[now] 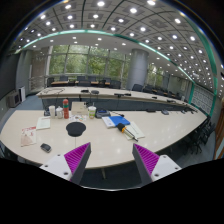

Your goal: Arrange mouse

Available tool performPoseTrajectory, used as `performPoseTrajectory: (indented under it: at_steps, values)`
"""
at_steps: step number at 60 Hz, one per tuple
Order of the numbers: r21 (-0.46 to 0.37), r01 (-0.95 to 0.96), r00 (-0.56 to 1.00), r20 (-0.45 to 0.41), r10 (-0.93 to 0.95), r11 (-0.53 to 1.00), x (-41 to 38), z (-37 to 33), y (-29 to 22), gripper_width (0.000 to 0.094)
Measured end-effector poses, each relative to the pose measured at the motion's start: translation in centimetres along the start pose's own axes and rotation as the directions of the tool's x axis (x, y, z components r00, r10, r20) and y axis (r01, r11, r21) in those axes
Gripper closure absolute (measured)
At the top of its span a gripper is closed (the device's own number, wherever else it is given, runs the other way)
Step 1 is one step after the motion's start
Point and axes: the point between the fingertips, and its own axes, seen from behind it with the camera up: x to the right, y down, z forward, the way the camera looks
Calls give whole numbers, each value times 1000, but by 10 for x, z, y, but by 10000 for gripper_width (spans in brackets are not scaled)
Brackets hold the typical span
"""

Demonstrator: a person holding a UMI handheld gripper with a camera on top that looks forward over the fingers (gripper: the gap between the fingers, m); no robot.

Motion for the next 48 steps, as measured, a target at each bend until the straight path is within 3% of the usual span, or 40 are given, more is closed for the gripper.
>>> performPoseTrajectory:
  at_steps: [21,35,48]
  values:
    - [-119,15,1000,15,-13,993,-32,59,115,80]
    - [-177,63,984,177,-31,982,-153,85,200,81]
    - [-147,71,939,343,-17,987,-333,131,215,75]
